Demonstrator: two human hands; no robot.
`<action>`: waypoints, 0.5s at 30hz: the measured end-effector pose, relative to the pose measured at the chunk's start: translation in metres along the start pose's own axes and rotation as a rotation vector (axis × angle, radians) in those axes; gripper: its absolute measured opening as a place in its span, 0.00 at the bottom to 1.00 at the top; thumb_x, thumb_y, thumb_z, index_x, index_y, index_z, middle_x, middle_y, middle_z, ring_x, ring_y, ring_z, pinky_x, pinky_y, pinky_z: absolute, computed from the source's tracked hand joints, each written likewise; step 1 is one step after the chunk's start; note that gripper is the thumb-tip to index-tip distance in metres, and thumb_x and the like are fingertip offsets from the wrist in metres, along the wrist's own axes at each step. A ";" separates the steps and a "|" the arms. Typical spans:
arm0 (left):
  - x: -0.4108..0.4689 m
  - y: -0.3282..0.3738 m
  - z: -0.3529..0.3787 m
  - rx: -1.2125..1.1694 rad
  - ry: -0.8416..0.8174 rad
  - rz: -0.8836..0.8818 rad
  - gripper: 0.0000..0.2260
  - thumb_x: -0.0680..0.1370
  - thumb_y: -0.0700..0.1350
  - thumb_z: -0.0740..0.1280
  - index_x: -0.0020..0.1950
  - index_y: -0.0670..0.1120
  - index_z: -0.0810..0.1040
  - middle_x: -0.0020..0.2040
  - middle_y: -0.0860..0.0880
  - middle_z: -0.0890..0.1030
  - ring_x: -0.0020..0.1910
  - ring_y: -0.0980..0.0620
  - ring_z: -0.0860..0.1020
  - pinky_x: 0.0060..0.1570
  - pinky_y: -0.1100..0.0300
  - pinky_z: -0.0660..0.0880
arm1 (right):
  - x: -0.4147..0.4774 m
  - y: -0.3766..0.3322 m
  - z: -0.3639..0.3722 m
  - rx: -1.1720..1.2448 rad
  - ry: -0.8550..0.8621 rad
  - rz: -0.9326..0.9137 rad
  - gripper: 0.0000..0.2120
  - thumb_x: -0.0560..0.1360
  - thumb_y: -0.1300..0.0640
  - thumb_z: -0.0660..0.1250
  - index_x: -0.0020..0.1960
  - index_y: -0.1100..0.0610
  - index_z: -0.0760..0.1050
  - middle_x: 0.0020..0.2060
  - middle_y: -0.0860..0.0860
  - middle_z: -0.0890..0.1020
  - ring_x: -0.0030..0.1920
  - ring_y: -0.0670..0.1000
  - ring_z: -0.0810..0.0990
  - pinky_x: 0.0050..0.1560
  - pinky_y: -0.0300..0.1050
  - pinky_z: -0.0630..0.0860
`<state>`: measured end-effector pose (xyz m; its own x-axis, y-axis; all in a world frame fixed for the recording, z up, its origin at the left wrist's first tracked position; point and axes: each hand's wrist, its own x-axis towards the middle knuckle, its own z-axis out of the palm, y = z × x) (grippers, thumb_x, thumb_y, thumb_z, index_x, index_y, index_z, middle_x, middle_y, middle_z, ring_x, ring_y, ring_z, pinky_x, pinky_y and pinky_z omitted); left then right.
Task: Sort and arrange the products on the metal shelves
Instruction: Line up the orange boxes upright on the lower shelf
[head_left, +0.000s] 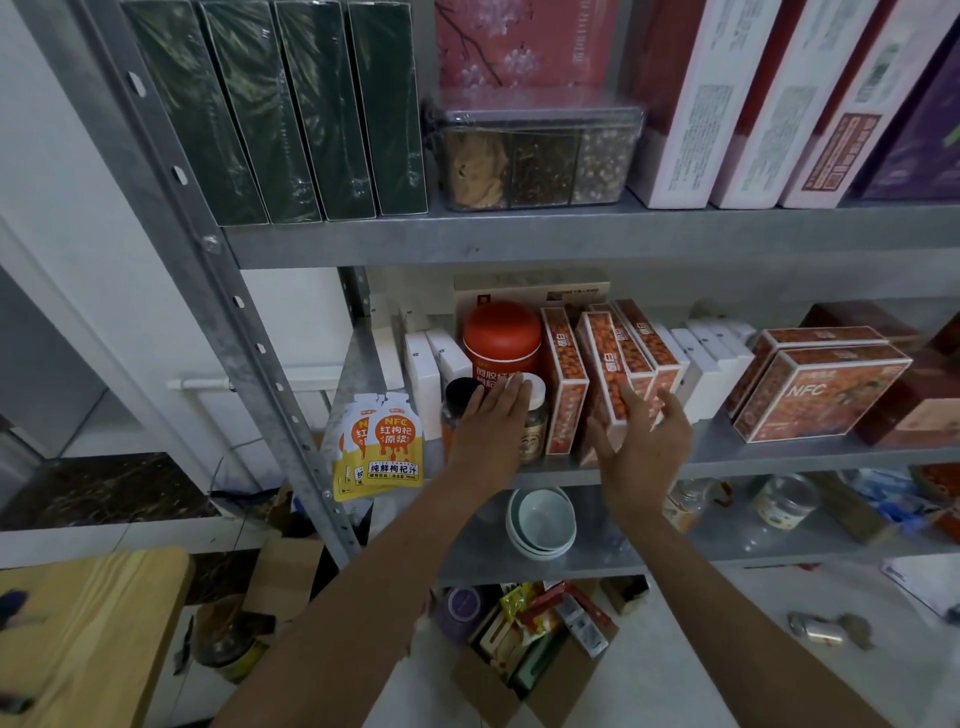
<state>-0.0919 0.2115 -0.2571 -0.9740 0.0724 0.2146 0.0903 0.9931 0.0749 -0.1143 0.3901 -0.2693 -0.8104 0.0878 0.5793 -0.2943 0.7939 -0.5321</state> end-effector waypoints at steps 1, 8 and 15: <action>0.000 0.000 0.000 0.000 0.002 -0.001 0.39 0.78 0.43 0.67 0.80 0.45 0.44 0.81 0.47 0.46 0.79 0.48 0.46 0.72 0.54 0.37 | -0.010 -0.001 0.000 0.087 0.001 0.039 0.26 0.76 0.46 0.67 0.69 0.58 0.71 0.67 0.64 0.71 0.65 0.65 0.71 0.62 0.65 0.71; -0.002 0.002 -0.004 -0.010 -0.018 -0.006 0.41 0.76 0.43 0.69 0.80 0.45 0.45 0.81 0.47 0.47 0.79 0.48 0.47 0.70 0.55 0.36 | -0.034 0.001 -0.011 0.407 0.010 0.212 0.24 0.79 0.56 0.68 0.73 0.55 0.67 0.66 0.56 0.77 0.59 0.58 0.80 0.56 0.56 0.79; -0.002 0.004 -0.010 -0.078 -0.020 0.005 0.36 0.80 0.42 0.63 0.80 0.46 0.43 0.81 0.47 0.45 0.79 0.49 0.43 0.71 0.56 0.37 | -0.042 0.020 -0.056 0.480 0.082 0.158 0.24 0.77 0.61 0.68 0.72 0.53 0.69 0.65 0.58 0.77 0.61 0.57 0.78 0.56 0.48 0.79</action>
<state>-0.0880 0.2141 -0.2471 -0.9774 0.0795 0.1959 0.1100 0.9826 0.1500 -0.0576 0.4360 -0.2700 -0.8269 0.2464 0.5055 -0.3871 0.4027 -0.8295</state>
